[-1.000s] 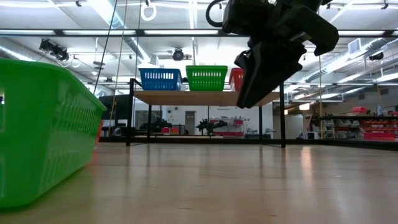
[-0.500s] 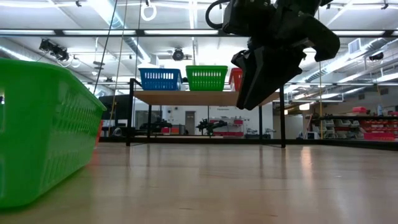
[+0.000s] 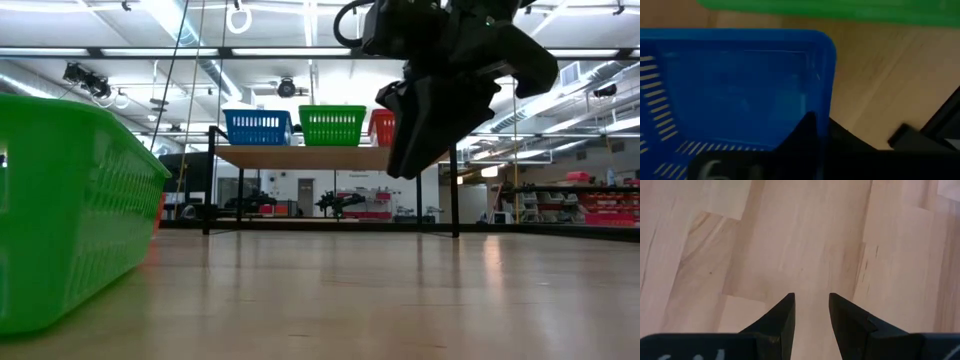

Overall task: Stack baskets on shelf by color
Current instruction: Stack the left blue bin on top of the blue bin on the shelf

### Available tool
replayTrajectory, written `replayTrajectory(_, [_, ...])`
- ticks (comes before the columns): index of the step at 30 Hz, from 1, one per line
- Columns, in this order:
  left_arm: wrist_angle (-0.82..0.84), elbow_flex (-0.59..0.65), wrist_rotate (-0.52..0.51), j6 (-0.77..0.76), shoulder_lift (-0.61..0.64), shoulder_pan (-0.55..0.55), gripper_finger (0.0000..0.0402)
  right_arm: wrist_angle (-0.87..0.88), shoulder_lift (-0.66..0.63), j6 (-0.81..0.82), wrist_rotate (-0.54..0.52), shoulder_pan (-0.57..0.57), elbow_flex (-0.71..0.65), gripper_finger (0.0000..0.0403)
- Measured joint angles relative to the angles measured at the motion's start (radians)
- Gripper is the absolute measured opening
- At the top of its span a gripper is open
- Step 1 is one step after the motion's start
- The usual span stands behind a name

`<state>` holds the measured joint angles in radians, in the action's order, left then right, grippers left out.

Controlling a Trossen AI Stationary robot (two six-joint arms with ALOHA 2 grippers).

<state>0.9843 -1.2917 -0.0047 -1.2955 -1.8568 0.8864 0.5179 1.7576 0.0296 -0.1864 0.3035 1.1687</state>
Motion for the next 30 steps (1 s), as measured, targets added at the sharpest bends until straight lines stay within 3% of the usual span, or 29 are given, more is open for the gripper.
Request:
replayTrajectory(6, [0.245,-0.154,-0.033,0.057,0.0,-0.039,0.0004,0.001,0.0,0.004,0.0,0.0,0.0,0.0126])
replayTrajectory(13, [0.584,-0.368,-0.275,0.194,0.001,-0.111,0.0004,0.0,0.0,0.021,0.0,0.0,0.0,0.0126])
replayTrajectory(17, [0.579,-0.392,-0.379,0.344,0.019,-0.186,0.0004,0.0,0.001,0.024,-0.001,0.0,0.0,0.0126])
replayTrajectory(30, [0.586,-0.392,-0.494,0.704,0.127,-0.451,0.0005,-0.01,0.001,0.05,-0.001,0.009,-0.034,0.0126])
